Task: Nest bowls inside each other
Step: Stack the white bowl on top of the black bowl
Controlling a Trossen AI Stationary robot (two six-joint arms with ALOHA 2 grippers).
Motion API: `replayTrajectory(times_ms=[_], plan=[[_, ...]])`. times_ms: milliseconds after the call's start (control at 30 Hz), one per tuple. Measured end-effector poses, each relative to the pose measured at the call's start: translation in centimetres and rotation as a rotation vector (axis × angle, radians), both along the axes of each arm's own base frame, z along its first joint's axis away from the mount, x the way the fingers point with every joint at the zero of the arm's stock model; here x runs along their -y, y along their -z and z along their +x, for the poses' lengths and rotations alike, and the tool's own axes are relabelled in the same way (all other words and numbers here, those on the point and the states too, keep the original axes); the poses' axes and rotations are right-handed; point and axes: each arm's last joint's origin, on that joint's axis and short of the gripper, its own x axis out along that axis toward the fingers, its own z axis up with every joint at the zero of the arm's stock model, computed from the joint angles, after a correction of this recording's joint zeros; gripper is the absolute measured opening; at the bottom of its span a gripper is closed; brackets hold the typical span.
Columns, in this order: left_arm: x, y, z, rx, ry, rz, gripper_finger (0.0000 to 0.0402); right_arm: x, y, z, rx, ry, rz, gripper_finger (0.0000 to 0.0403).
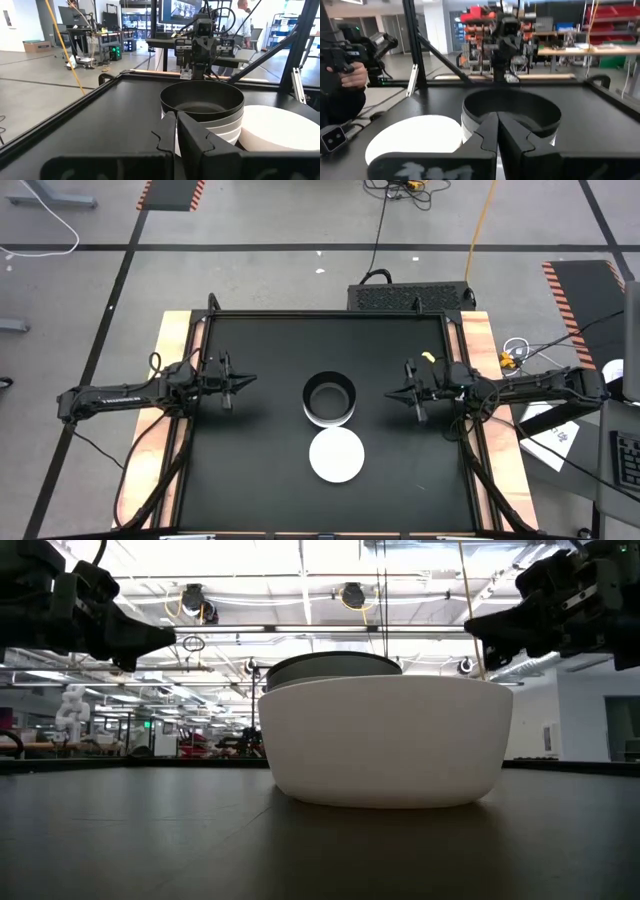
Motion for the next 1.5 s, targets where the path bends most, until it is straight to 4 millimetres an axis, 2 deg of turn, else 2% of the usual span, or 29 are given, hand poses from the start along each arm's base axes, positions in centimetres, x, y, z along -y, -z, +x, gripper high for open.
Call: replayTrajectory(times_ms=[200,300,567,1000,1167,1333,1500], plan=[[0.0,-0.2,0.0,0.025,0.001,0.000,0.0021,-0.3,-1.3,-0.1,0.105,-0.120,0.088,0.0000],[0.0,-0.4,0.0,0.041,0.004,0.003,0.0021,-0.5,-1.3,-0.1,0.088,-0.157,0.131,0.0000],[0.0,-0.5,0.0,0.050,0.004,0.002,0.0021,-1.6,-2.1,0.4,0.082,-0.250,0.114,0.0000],[0.0,-0.5,0.0,0.051,0.017,-0.007,0.0021,-5.2,-6.1,4.5,-0.020,-0.384,0.032,0.0000],[0.1,-0.5,0.0,0.054,0.019,-0.024,0.0021,-6.6,-6.8,5.8,-0.095,-0.438,-0.038,0.0000],[0.2,-0.5,0.0,0.054,0.063,-0.041,0.0021,-7.3,-6.8,6.9,-0.245,-0.278,-0.058,0.0014],[0.2,-0.4,0.0,0.052,0.075,-0.052,0.0021,-7.2,-7.6,7.5,-0.327,-0.191,0.025,0.0076]])
